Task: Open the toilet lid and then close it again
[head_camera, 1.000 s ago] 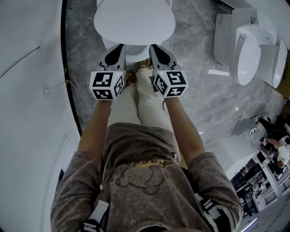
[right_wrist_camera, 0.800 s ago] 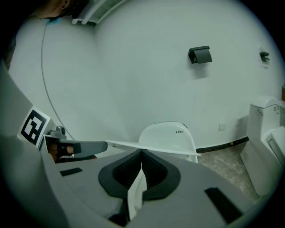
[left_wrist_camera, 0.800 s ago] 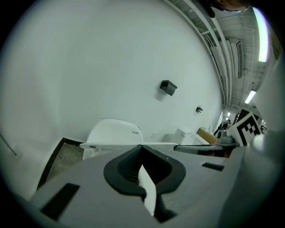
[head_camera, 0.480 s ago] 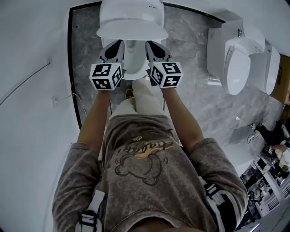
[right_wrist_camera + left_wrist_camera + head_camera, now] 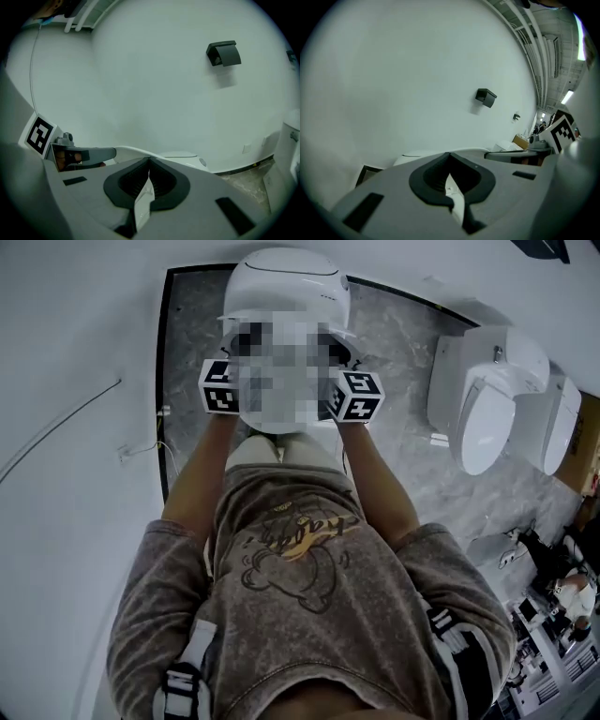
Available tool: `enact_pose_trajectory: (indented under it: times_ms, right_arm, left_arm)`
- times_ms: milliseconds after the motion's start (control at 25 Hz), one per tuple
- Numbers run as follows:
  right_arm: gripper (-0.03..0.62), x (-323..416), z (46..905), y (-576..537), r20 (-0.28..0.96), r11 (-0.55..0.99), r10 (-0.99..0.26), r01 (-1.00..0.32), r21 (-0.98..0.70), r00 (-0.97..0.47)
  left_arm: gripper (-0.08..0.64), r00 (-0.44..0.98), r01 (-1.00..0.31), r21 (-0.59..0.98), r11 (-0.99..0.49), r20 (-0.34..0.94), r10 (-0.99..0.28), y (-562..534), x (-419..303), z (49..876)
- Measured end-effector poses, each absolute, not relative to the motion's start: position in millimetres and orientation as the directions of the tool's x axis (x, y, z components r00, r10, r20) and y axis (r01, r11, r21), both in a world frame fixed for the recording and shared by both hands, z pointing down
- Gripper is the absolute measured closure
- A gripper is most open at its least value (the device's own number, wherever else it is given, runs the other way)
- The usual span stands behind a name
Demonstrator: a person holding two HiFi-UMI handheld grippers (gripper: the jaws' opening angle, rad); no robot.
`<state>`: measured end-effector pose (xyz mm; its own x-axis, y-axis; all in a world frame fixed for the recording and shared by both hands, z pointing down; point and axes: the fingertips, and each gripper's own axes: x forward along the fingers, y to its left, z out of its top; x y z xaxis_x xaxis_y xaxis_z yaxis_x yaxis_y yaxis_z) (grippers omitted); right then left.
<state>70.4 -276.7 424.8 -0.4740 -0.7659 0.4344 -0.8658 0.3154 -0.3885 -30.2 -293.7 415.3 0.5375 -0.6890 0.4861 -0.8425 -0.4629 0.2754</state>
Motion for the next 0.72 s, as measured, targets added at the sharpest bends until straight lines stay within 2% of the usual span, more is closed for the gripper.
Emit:
enact_pose_trajectory:
  times_ms: [720]
  right_arm:
    - [0.565,90.1,414.8,-375.8,0.429,0.288,-0.803,-0.899,-0.329,-0.414]
  left_arm:
    - [0.551,0.575,-0.816,0.28,-0.506,0.486,-0.658,-392.0,-15.5,411.8]
